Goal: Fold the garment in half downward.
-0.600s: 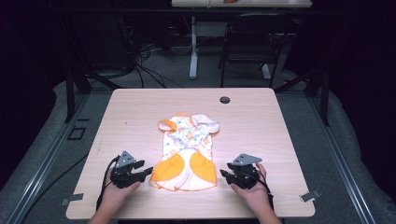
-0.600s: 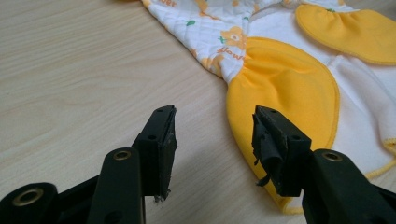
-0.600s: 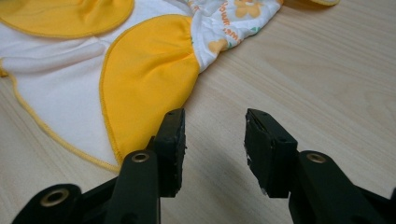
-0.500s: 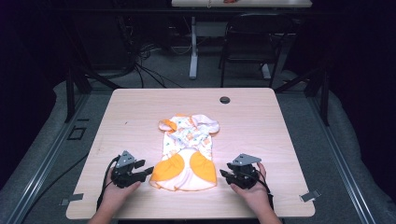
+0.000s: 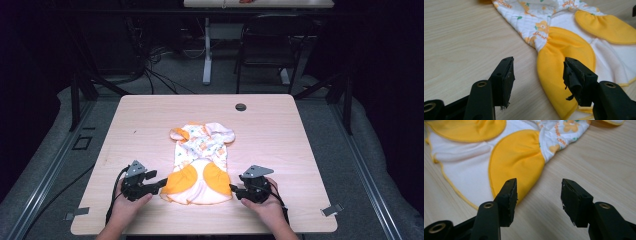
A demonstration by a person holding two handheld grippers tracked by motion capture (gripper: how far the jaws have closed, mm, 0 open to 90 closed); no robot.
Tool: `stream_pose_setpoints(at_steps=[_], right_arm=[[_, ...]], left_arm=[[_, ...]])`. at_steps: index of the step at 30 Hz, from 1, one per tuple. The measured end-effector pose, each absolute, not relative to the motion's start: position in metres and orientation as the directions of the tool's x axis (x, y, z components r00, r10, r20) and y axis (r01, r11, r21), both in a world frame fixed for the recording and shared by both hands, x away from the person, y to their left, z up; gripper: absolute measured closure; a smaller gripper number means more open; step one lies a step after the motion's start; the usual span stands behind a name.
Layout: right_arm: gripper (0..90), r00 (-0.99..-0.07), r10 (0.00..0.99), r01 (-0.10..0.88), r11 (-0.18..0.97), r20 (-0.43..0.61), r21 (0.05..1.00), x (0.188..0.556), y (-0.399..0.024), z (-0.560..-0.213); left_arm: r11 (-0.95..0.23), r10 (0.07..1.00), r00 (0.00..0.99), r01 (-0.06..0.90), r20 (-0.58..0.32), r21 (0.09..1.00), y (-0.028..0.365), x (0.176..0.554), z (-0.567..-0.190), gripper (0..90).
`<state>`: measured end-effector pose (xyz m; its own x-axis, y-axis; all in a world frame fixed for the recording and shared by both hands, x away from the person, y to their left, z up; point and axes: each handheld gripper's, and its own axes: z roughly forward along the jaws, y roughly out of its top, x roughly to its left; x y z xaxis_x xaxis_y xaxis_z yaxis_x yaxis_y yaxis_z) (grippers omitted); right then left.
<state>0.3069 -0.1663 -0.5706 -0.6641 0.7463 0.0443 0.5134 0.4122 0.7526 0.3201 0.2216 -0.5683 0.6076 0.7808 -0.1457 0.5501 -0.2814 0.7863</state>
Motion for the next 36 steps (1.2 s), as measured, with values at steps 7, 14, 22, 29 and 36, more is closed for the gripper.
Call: stream_pose_setpoints(at_steps=[7, 14, 22, 29, 36], right_arm=[[53.7, -0.663, 0.748, 0.523, 0.438, 0.026, 0.731, 0.321, -0.154, -0.559], [77.5, -0.667, 0.743, 0.531, 0.426, 0.052, 0.732, 0.353, -0.142, -0.560], [82.2, -0.674, 0.738, 0.515, 0.466, 0.004, 0.720, 0.383, -0.121, -0.555], [89.9, -0.654, 0.756, 0.546, 0.450, 0.024, 0.706, 0.399, -0.114, -0.561], [90.0, -0.658, 0.752, 0.570, 0.475, 0.028, 0.671, 0.404, -0.112, -0.571]], left_arm=[[-0.318, 0.791, 0.601, 0.563, -0.114, 0.763, 0.210, 0.341, -0.561, 53.8], [-0.349, 0.782, 0.617, 0.554, -0.090, 0.756, 0.186, 0.373, -0.563, 53.5], [-0.357, 0.769, 0.630, 0.563, -0.107, 0.745, 0.162, 0.399, -0.562, 62.8], [-0.400, 0.767, 0.636, 0.571, -0.078, 0.717, 0.155, 0.409, -0.568, 83.0], [-0.409, 0.766, 0.637, 0.589, -0.088, 0.697, 0.157, 0.415, -0.577, 88.9]])
